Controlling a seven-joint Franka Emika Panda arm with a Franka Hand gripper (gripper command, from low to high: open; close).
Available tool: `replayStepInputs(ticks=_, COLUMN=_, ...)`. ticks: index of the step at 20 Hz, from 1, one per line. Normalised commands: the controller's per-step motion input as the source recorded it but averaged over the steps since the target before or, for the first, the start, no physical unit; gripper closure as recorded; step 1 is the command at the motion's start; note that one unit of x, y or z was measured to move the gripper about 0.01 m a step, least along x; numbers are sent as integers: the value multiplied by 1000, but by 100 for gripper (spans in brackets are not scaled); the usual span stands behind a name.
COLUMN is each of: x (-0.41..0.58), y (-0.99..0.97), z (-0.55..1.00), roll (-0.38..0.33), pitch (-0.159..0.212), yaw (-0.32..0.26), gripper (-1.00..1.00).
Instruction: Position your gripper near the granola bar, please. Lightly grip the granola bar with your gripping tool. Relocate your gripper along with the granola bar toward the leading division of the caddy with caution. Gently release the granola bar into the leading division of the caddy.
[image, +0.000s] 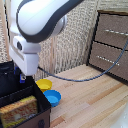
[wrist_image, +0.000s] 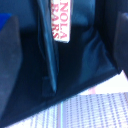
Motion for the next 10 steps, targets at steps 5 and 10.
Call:
replayStepInputs(ticks=5, x=-138, y=348, z=60, roll=-12, pitch=0, yaw=-128, gripper=-100)
replayStepInputs(ticks=10, x=17, y=-21, z=0, roll=0, pitch=0, yaw=0, gripper=-100)
